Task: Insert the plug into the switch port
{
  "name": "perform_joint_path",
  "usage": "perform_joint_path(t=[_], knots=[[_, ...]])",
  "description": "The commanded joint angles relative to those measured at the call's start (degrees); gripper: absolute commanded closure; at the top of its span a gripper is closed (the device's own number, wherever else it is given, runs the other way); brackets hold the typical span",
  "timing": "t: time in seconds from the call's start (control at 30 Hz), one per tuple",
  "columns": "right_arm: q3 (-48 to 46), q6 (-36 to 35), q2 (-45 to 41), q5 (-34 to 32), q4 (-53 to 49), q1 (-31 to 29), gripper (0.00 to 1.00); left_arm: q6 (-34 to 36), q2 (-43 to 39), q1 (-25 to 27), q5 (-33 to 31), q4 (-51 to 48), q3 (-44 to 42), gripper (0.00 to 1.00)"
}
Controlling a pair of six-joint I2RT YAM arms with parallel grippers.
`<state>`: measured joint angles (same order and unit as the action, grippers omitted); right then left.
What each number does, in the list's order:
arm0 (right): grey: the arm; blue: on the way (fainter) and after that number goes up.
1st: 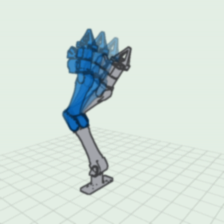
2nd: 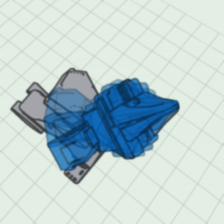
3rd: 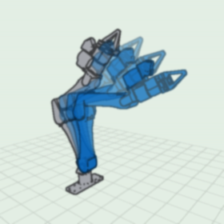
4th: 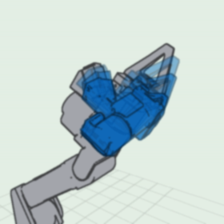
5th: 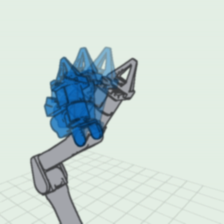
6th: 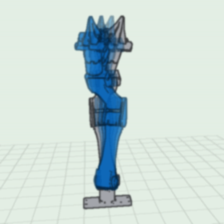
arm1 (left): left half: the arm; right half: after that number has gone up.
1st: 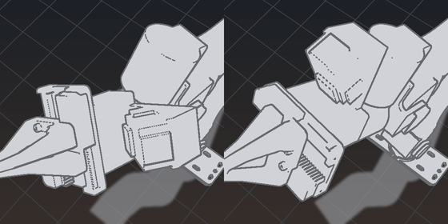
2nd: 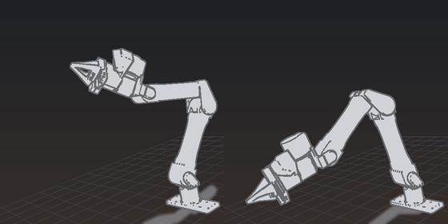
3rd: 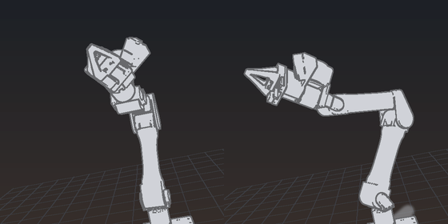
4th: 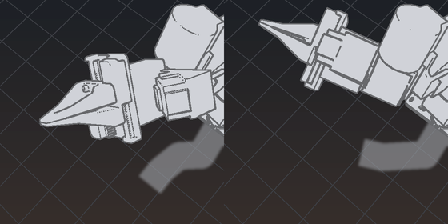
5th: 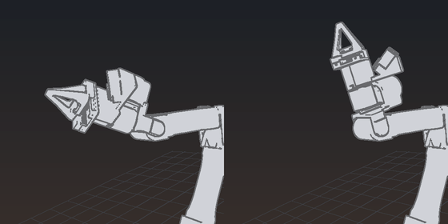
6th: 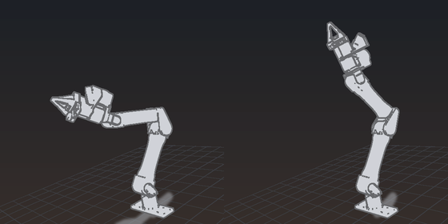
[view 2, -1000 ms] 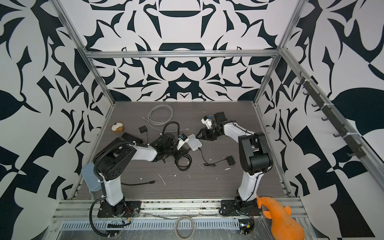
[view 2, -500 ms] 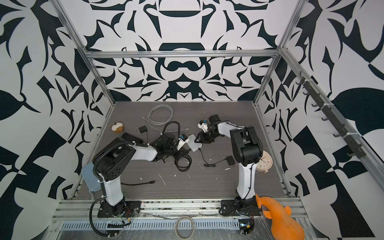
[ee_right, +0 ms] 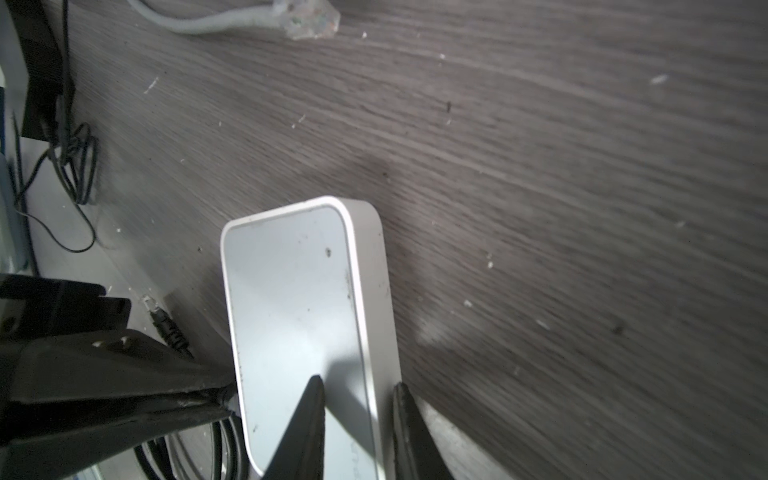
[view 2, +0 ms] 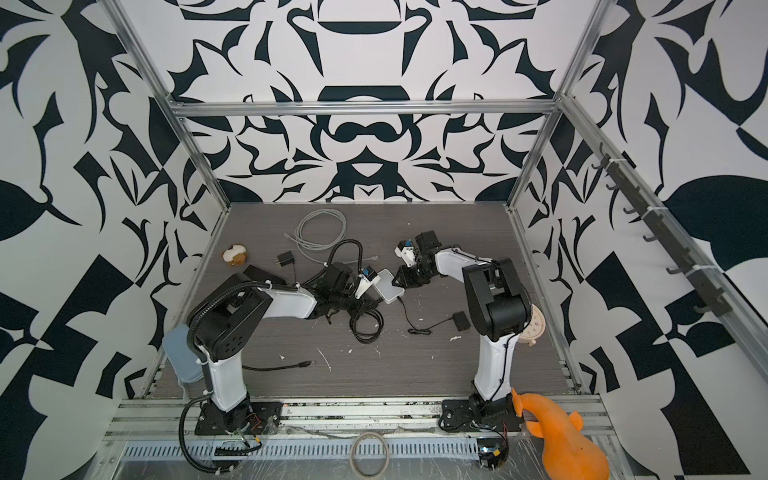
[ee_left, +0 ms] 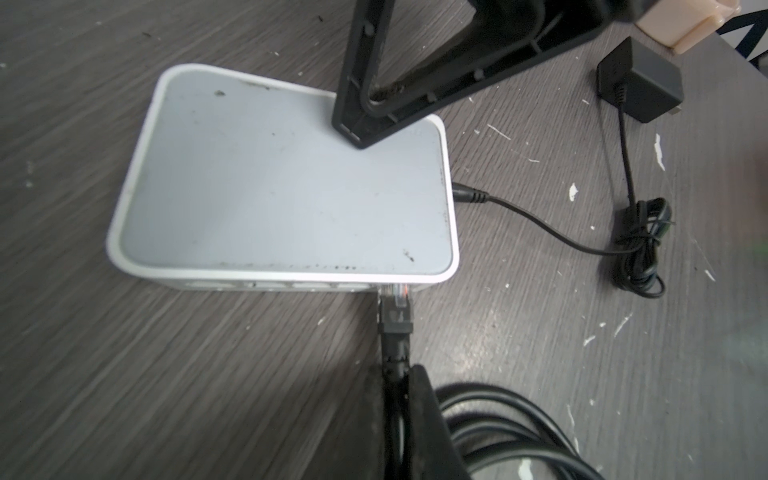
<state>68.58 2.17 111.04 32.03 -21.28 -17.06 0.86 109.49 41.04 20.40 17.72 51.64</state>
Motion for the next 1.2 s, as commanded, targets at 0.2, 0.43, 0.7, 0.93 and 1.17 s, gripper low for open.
perform_joint_path(t=[0.2,0.43,0.7,0.93,1.17], knots=[[-8.2,7.2,2.8,11.3,-2.5,-7.5,0.77,-3.5,5.9,0.5,-5.0,4.4,1.6,1.0],[-14.3,13.1,2.9,17.0,5.6,-11.0,0.77,-4.1,7.0,0.5,-4.7,8.8,0.7,1.0],[-19.8,14.9,2.7,17.7,8.5,-10.9,0.76,-7.3,6.7,-0.9,-7.1,10.8,-1.4,1.0],[-16.2,21.0,-3.3,9.6,8.5,-6.0,0.72,-5.6,4.8,-1.0,-4.0,4.0,1.7,1.0],[-2.7,22.9,-5.4,0.8,6.9,7.8,0.6,-2.6,7.0,0.1,1.0,-6.9,8.0,0.76]])
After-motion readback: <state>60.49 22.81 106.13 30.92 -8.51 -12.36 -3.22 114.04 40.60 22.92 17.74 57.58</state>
